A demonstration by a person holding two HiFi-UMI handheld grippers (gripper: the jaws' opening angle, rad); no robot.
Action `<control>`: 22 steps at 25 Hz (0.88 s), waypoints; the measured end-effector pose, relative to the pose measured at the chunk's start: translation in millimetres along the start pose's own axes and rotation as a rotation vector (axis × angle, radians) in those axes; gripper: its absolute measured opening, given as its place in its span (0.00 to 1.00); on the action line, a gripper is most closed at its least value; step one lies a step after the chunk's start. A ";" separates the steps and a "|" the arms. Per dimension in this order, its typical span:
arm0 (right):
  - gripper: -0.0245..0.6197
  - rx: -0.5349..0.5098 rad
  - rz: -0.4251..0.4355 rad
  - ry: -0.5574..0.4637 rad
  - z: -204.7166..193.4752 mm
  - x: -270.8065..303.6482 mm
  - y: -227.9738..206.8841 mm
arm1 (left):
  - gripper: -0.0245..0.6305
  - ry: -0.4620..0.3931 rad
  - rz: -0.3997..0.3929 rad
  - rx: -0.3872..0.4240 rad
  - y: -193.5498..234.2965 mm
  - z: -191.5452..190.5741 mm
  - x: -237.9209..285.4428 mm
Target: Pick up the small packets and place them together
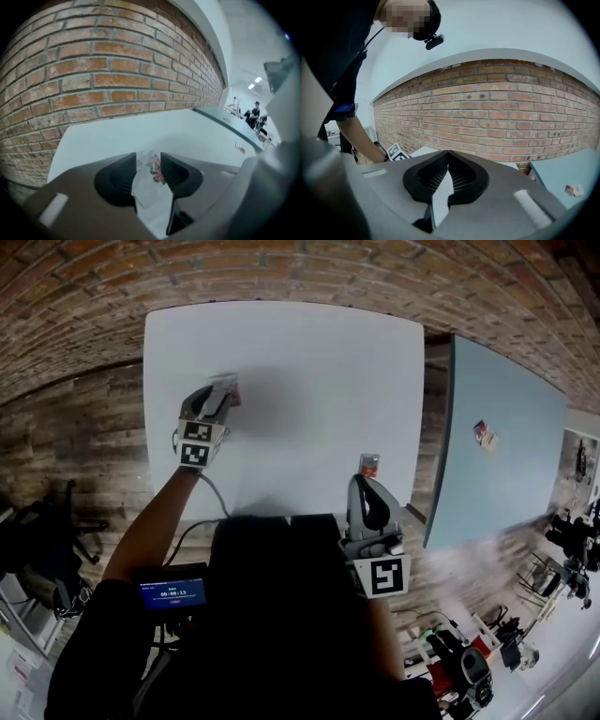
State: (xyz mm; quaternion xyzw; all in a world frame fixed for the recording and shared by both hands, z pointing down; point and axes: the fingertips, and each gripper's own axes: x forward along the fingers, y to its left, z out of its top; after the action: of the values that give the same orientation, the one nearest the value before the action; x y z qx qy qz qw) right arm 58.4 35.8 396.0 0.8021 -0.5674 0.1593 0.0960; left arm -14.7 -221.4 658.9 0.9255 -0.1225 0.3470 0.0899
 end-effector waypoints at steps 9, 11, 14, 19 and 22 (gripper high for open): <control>0.17 0.018 -0.075 0.122 -56.9 -21.3 -97.9 | 0.04 -0.251 0.010 -0.103 -51.4 38.6 -91.9; 0.17 -0.065 -0.055 0.231 -92.0 -21.8 -117.0 | 0.04 -0.258 0.020 -0.145 -65.3 29.3 -107.5; 0.17 -0.189 0.051 0.406 -150.2 -15.5 -127.4 | 0.04 -0.240 0.059 -0.253 -81.2 1.4 -130.0; 0.26 -0.198 0.248 0.645 -240.4 -10.7 -128.5 | 0.04 -0.225 0.132 -0.341 -112.3 -29.6 -164.0; 0.27 -0.256 0.315 0.729 -274.8 -7.3 -131.0 | 0.04 -0.229 0.188 -0.367 -122.8 -35.5 -176.1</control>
State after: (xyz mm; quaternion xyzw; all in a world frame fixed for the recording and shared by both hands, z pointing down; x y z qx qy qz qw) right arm 139.1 178.4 652.7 0.5781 -0.6272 0.3738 0.3643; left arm -129.7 -66.4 558.3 0.9114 -0.2785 0.2186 0.2096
